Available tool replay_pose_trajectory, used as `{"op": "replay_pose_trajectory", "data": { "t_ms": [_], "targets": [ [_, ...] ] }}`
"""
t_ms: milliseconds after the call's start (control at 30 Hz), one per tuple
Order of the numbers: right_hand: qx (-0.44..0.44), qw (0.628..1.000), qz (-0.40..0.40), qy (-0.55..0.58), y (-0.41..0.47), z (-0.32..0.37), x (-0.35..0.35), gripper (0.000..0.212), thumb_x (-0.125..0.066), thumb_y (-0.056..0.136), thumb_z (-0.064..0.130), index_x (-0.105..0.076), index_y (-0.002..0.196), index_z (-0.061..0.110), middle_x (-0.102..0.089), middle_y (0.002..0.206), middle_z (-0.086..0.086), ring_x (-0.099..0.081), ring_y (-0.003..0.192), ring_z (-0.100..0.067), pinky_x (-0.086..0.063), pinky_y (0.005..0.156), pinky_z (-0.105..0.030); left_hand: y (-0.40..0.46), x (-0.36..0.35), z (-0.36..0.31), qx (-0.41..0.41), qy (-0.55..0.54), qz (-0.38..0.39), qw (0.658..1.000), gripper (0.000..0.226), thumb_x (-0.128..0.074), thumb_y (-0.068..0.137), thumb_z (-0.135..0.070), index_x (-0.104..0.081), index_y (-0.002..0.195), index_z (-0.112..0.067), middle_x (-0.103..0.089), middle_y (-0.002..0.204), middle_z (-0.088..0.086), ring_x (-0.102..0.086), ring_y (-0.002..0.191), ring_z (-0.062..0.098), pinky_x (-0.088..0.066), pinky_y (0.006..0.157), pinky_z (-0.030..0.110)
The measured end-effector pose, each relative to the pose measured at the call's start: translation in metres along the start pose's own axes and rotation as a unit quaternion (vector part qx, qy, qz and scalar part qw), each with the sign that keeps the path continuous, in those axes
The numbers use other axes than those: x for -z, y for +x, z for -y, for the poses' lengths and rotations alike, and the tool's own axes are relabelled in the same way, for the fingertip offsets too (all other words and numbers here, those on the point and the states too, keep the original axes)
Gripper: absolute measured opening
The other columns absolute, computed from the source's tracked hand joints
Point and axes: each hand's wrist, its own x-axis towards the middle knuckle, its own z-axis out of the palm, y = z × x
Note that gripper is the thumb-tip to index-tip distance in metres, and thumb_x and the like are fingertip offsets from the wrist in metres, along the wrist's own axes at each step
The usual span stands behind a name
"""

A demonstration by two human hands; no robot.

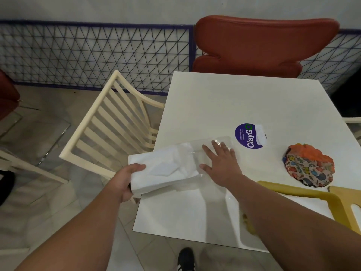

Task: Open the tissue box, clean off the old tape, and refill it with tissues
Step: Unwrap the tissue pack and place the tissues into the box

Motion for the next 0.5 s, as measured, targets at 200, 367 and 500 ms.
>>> {"op": "replay_pose_trajectory", "data": {
  "t_ms": [200,367,500],
  "targets": [
    [-0.012,0.999,0.011,-0.027,0.003,0.012,0.003,0.066,-0.032,0.099,0.056,-0.002,0.155,0.036,0.008,0.164,-0.002,0.011,0.149,-0.031,0.003,0.119,-0.053,-0.015,0.019,-0.020,-0.035,0.005,-0.022,0.999,0.043,-0.068,0.074,-0.014,-0.063,0.116,-0.009,-0.072,0.106,0.012,-0.069,0.092,0.031,-0.057,0.072,0.039],
    [-0.016,0.999,0.020,-0.047,0.004,0.017,0.005,0.065,-0.032,0.099,0.056,-0.004,0.155,0.036,0.007,0.164,-0.003,0.010,0.149,-0.034,0.003,0.118,-0.056,-0.031,0.029,-0.031,-0.069,-0.017,-0.017,0.997,0.030,-0.062,0.080,-0.013,-0.063,0.110,-0.011,-0.074,0.095,0.009,-0.070,0.081,0.027,-0.053,0.069,0.038],
    [-0.016,0.997,0.031,-0.062,0.006,0.018,0.005,0.064,-0.032,0.099,0.056,-0.006,0.155,0.037,0.008,0.164,-0.003,0.011,0.149,-0.035,0.003,0.118,-0.057,-0.041,0.036,-0.042,-0.103,-0.037,-0.010,0.994,0.053,-0.067,0.067,-0.018,-0.062,0.120,-0.013,-0.070,0.112,0.011,-0.068,0.094,0.032,-0.053,0.079,0.043]
  ]
}}
